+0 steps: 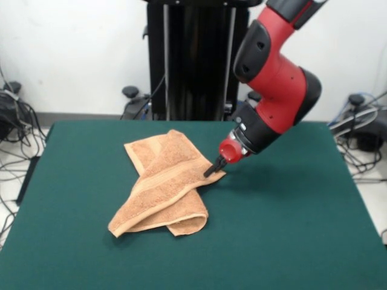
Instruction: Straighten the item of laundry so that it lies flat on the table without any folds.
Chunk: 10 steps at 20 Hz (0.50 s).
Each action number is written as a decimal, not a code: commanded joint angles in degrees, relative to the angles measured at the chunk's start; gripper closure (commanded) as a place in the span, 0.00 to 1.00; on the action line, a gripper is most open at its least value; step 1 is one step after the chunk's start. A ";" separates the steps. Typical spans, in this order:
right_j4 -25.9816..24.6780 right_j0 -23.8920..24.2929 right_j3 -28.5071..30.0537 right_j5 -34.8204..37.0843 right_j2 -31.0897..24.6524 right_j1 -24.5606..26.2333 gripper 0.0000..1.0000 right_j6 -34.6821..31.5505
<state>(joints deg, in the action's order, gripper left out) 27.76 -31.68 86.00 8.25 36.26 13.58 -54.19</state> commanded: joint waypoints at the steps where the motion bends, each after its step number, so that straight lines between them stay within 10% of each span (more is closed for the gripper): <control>1: 4.28 0.20 -1.82 3.34 -10.77 -0.10 0.00 -19.79; 10: -1.51 4.48 5.57 8.81 -13.92 -7.46 0.00 -13.12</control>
<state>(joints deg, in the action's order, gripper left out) 27.45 -29.91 88.59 9.12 33.74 10.02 -54.20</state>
